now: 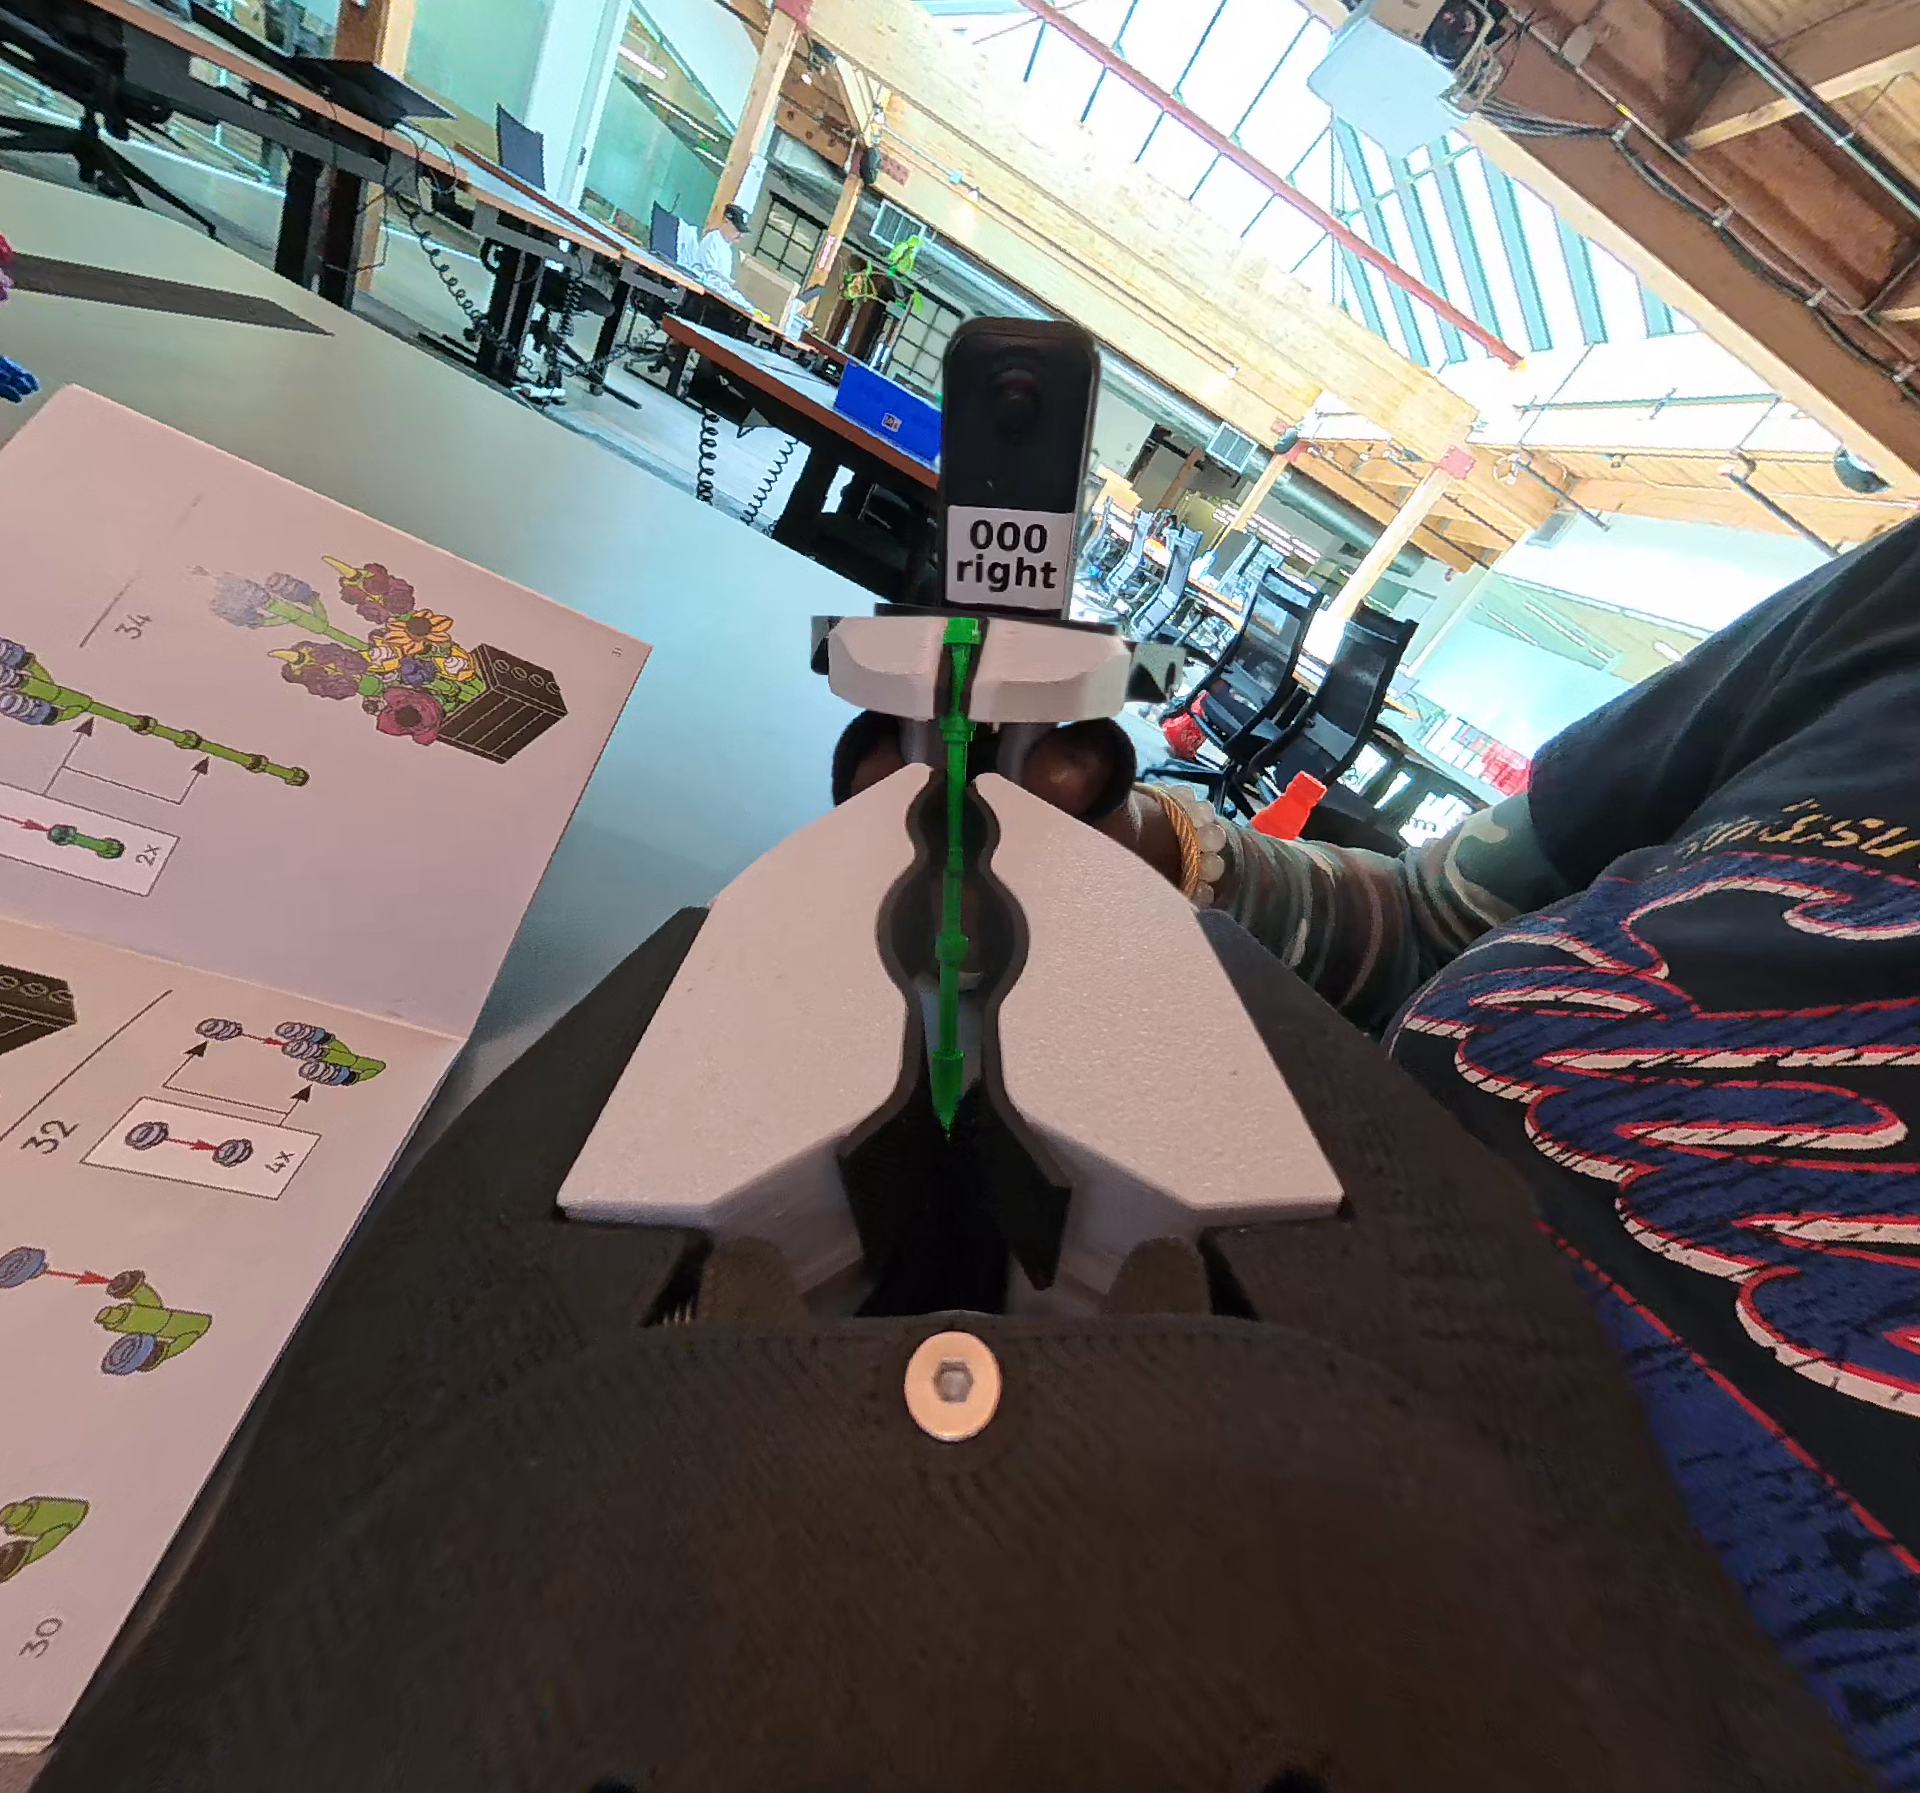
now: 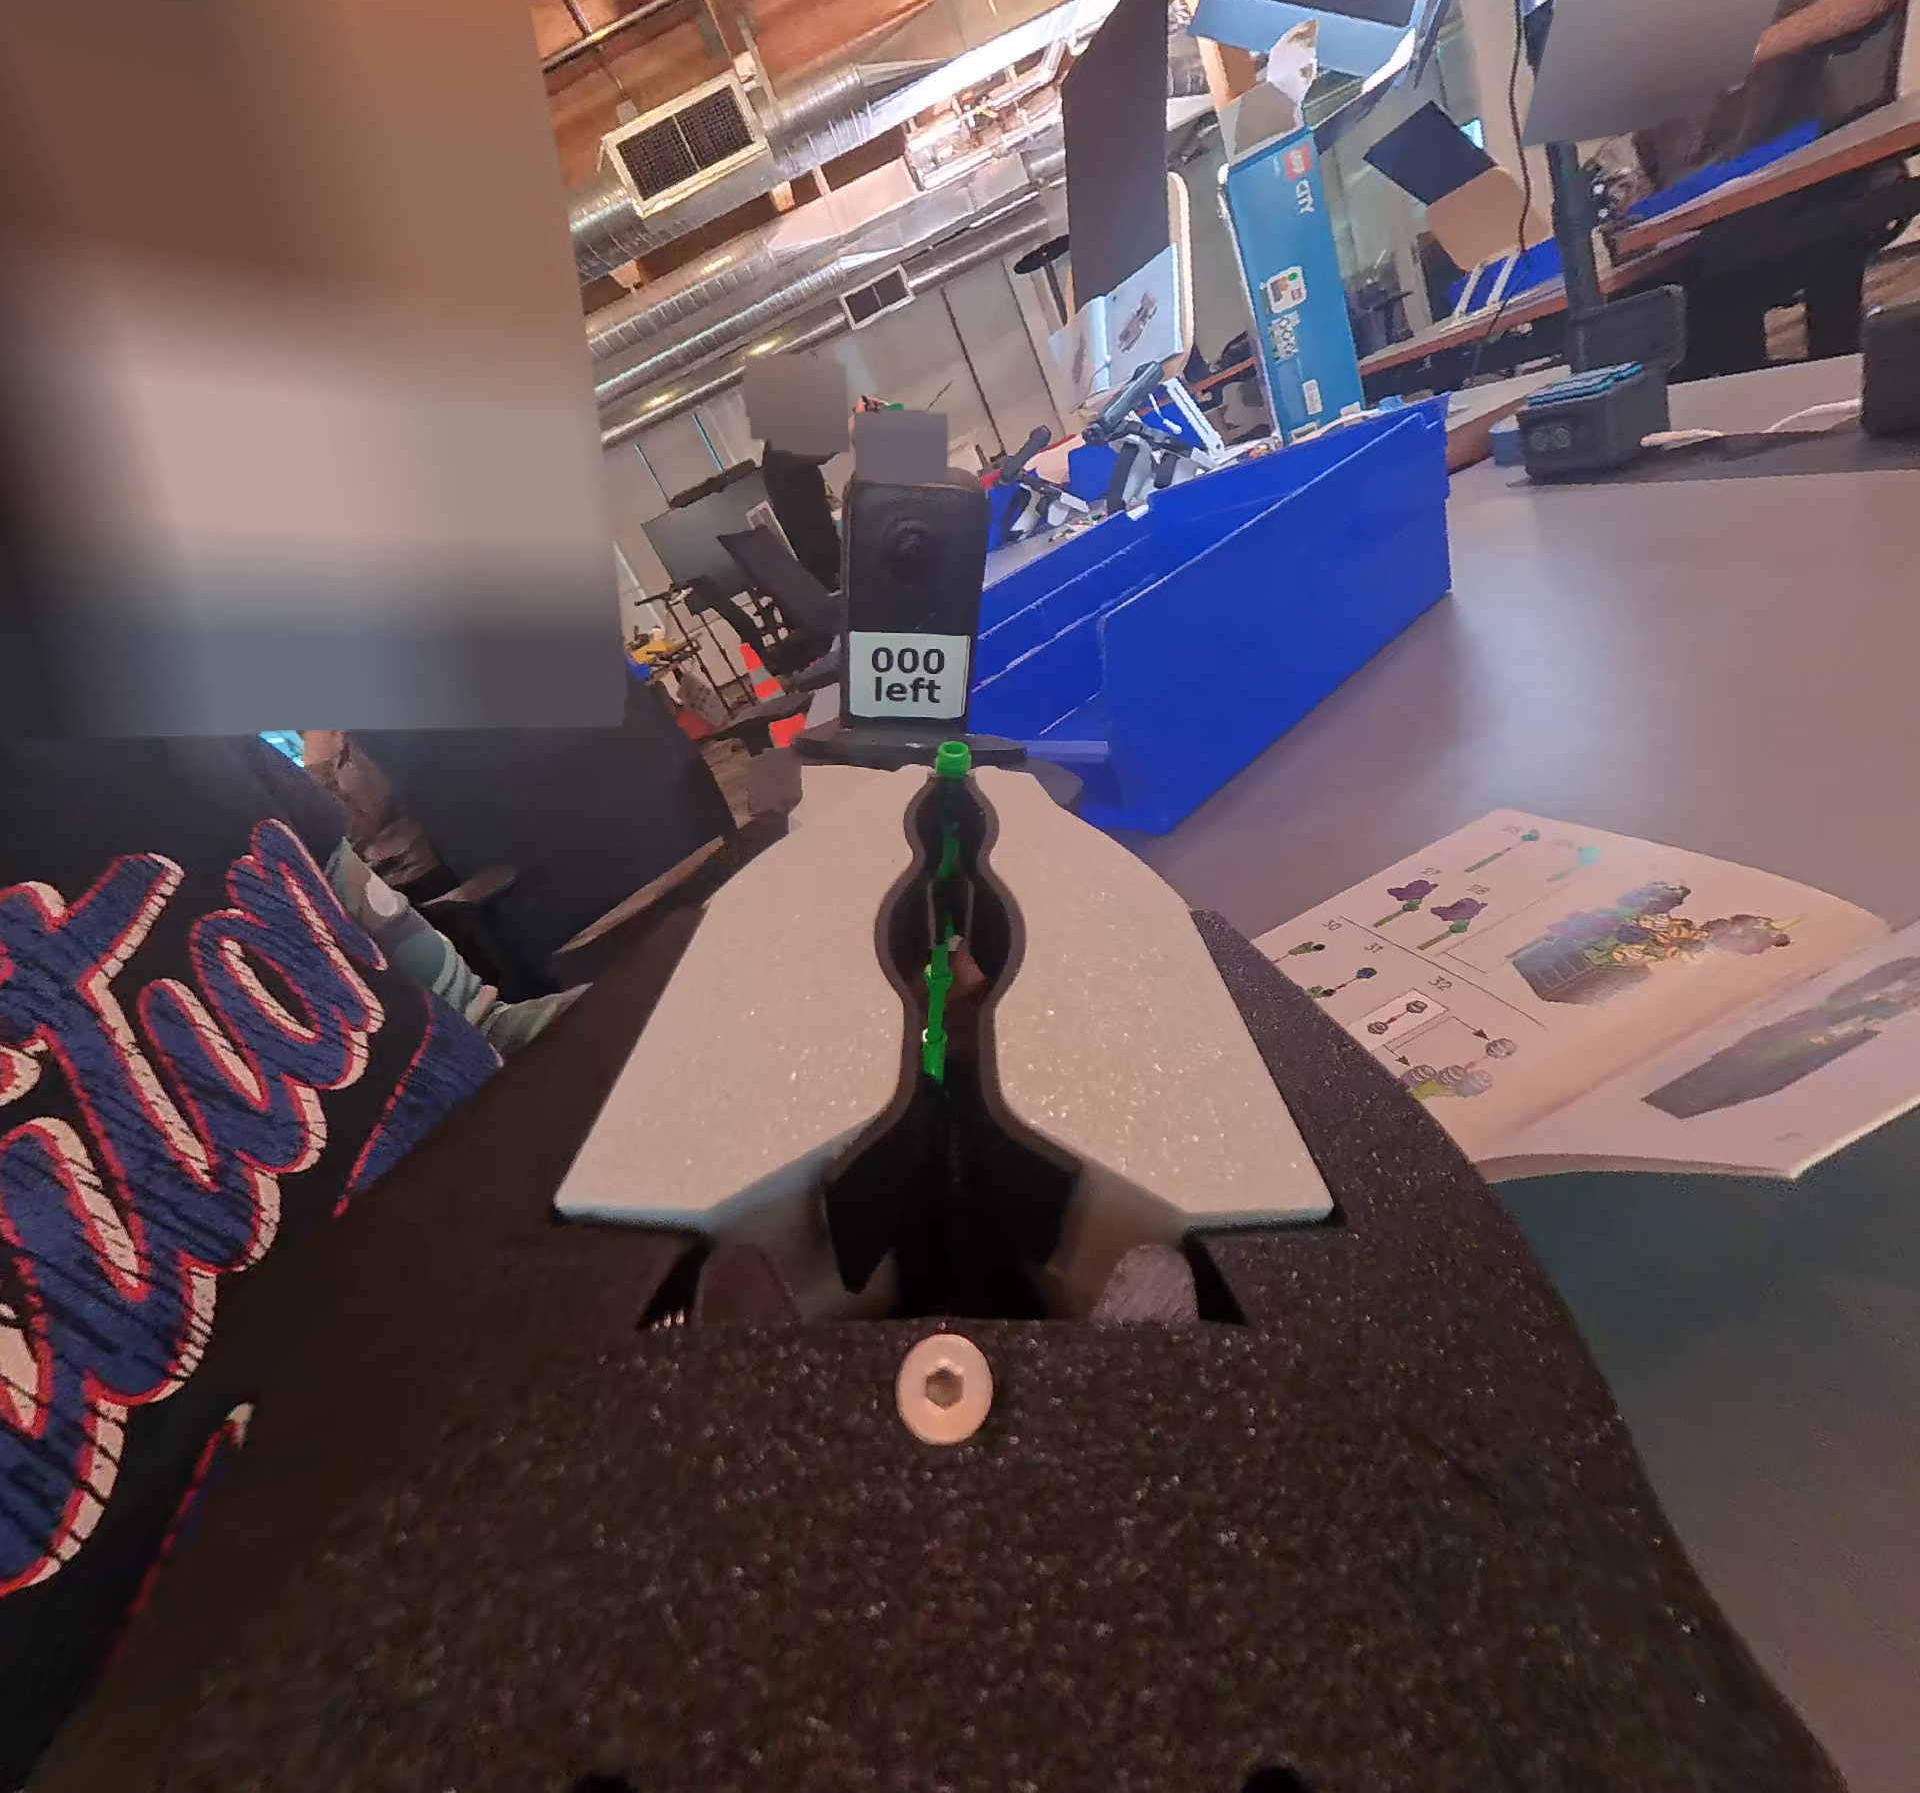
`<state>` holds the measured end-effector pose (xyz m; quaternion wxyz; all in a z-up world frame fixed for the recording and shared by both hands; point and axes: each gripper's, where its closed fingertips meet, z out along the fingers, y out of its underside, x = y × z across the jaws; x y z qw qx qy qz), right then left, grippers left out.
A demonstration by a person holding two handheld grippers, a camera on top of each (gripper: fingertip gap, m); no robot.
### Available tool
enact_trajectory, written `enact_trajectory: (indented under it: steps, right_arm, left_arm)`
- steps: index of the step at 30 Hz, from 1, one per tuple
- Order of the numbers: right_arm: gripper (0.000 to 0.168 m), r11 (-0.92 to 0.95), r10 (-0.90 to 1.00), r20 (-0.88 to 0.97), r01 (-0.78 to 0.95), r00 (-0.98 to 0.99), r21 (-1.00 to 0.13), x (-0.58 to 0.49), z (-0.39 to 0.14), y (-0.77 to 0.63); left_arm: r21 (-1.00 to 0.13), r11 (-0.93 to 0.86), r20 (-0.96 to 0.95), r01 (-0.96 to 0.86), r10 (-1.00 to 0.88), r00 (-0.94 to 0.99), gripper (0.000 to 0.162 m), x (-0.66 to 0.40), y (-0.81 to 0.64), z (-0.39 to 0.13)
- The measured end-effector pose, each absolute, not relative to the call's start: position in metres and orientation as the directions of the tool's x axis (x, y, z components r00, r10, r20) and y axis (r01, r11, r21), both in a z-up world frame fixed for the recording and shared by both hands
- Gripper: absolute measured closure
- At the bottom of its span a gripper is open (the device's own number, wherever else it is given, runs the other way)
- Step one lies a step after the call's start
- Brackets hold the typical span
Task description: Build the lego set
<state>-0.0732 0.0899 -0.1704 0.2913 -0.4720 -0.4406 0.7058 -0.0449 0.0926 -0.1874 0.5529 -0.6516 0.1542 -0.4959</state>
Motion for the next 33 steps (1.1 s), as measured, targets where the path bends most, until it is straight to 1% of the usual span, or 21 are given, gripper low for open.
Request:
enact_trajectory:
  steps: [6,15,18,19,20,21,22,23,24,25,26,28,30,32,33]
  right_arm:
    - [0.165,-0.457,0.824,-0.423,0.000,-0.376,-0.890,-0.073,-0.174,0.089]
    - [0.164,-0.422,0.844,-0.396,0.009,-0.363,-0.907,-0.074,-0.175,0.087]
    - [0.165,-0.385,0.844,-0.375,0.055,-0.384,-0.921,-0.072,-0.171,0.090]
    - [0.158,-0.354,0.847,-0.358,0.087,-0.393,-0.931,-0.071,-0.168,0.090]
    - [0.137,-0.313,0.858,-0.324,0.094,-0.399,-0.945,-0.068,-0.160,0.092]
    - [0.127,-0.245,0.875,-0.264,0.099,-0.405,-0.964,-0.064,-0.148,0.094]
    - [0.129,-0.119,0.896,-0.160,0.123,-0.414,-0.985,-0.059,-0.140,0.094]
    - [0.131,0.059,0.904,-0.025,0.181,-0.427,-0.982,-0.054,-0.139,0.093]
    - [0.133,0.255,0.883,0.115,0.259,-0.455,-0.932,-0.050,-0.143,0.093]
    - [0.133,0.444,0.829,0.241,0.330,-0.505,-0.833,-0.046,-0.149,0.095]
    - [0.135,0.611,0.746,0.357,0.364,-0.561,-0.703,-0.044,-0.156,0.097]
    - [0.141,0.856,0.508,0.563,0.309,-0.652,-0.415,-0.045,-0.162,0.100]
    - [0.145,0.962,0.273,0.661,0.204,-0.699,-0.181,-0.051,-0.165,0.098]
    - [0.145,0.988,0.119,0.656,0.154,-0.745,-0.004,-0.052,-0.175,0.099]
    - [0.145,0.989,0.062,0.637,0.135,-0.768,0.066,-0.051,-0.180,0.100]
  left_arm:
    - [-0.868,-0.356,0.487,0.345,-0.748,0.451,0.162,-0.044,0.093,-0.189]
    - [-0.866,-0.351,0.488,0.356,-0.750,0.446,0.162,-0.045,0.092,-0.188]
    - [-0.876,-0.330,0.470,0.353,-0.751,0.464,0.161,-0.045,0.094,-0.186]
    - [-0.876,-0.322,0.468,0.359,-0.749,0.470,0.161,-0.046,0.094,-0.185]
    - [-0.875,-0.321,0.469,0.363,-0.748,0.470,0.161,-0.046,0.094,-0.184]
    - [-0.874,-0.328,0.472,0.358,-0.748,0.467,0.161,-0.045,0.094,-0.185]
    - [-0.875,-0.341,0.475,0.345,-0.747,0.465,0.160,-0.043,0.094,-0.187]
    - [-0.876,-0.357,0.477,0.325,-0.747,0.464,0.161,-0.041,0.094,-0.189]
    - [-0.876,-0.372,0.479,0.307,-0.745,0.465,0.161,-0.039,0.095,-0.192]
    - [-0.876,-0.385,0.481,0.291,-0.742,0.467,0.161,-0.037,0.095,-0.194]
    - [-0.875,-0.396,0.483,0.277,-0.740,0.468,0.161,-0.035,0.095,-0.196]
    - [-0.875,-0.407,0.484,0.261,-0.735,0.475,0.161,-0.034,0.096,-0.198]
    - [-0.875,-0.413,0.484,0.254,-0.733,0.478,0.161,-0.033,0.096,-0.199]
    - [-0.875,-0.416,0.483,0.247,-0.732,0.480,0.161,-0.032,0.096,-0.200]
    - [-0.875,-0.417,0.483,0.244,-0.732,0.480,0.161,-0.032,0.096,-0.200]
